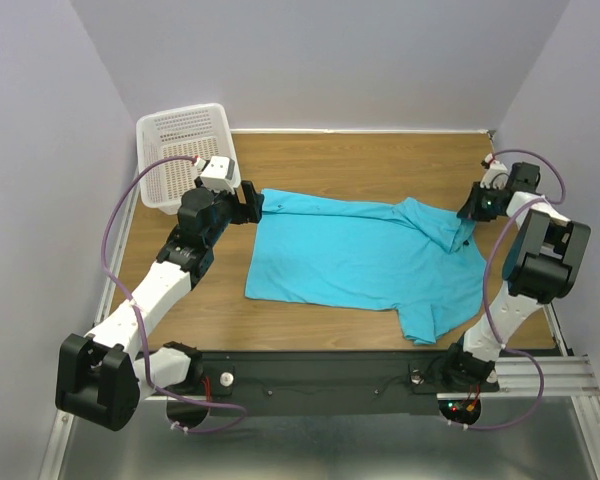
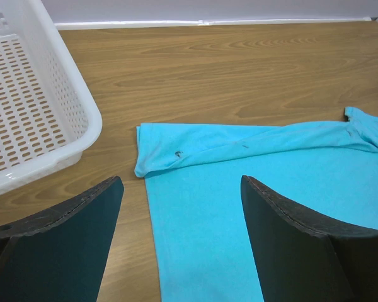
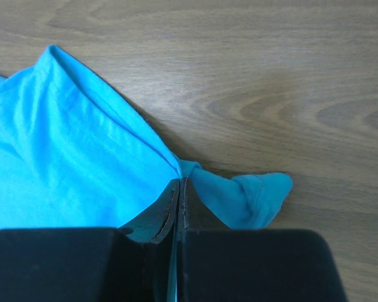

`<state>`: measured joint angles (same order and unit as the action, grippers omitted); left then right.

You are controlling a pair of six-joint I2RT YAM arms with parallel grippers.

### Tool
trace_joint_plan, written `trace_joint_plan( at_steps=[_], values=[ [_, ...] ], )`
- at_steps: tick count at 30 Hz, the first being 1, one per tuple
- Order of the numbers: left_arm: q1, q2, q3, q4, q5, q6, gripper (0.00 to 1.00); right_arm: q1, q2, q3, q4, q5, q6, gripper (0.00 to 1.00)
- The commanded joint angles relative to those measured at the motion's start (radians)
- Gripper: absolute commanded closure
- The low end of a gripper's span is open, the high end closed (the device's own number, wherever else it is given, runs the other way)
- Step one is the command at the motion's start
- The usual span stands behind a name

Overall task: Fold and stack the t-shirts
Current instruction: Fold the tshirt

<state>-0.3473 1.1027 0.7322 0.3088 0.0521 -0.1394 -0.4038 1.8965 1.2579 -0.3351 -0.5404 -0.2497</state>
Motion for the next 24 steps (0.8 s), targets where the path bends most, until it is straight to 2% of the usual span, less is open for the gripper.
trace_joint_plan(
  at_steps=[1, 8, 16, 24],
  values=[
    [-0.004, -0.038, -0.011, 0.046, 0.006, -0.002, 0.13, 0.005, -0.129, -0.003, 0.019, -0.055, -0.048, 0.99],
    [-0.004, -0.041, -0.011, 0.046, 0.005, 0.001, 0.13, 0.006, -0.330, -0.130, 0.015, -0.165, -0.143, 0.99],
    [-0.002, -0.043, -0.011, 0.042, 0.006, 0.003, 0.13, 0.006, -0.453, -0.300, -0.045, -0.182, -0.322, 0.99],
    [-0.002, -0.040, -0.011, 0.044, 0.009, 0.003, 0.13, 0.006, -0.580, -0.399, -0.071, -0.121, -0.465, 0.99]
  ],
)
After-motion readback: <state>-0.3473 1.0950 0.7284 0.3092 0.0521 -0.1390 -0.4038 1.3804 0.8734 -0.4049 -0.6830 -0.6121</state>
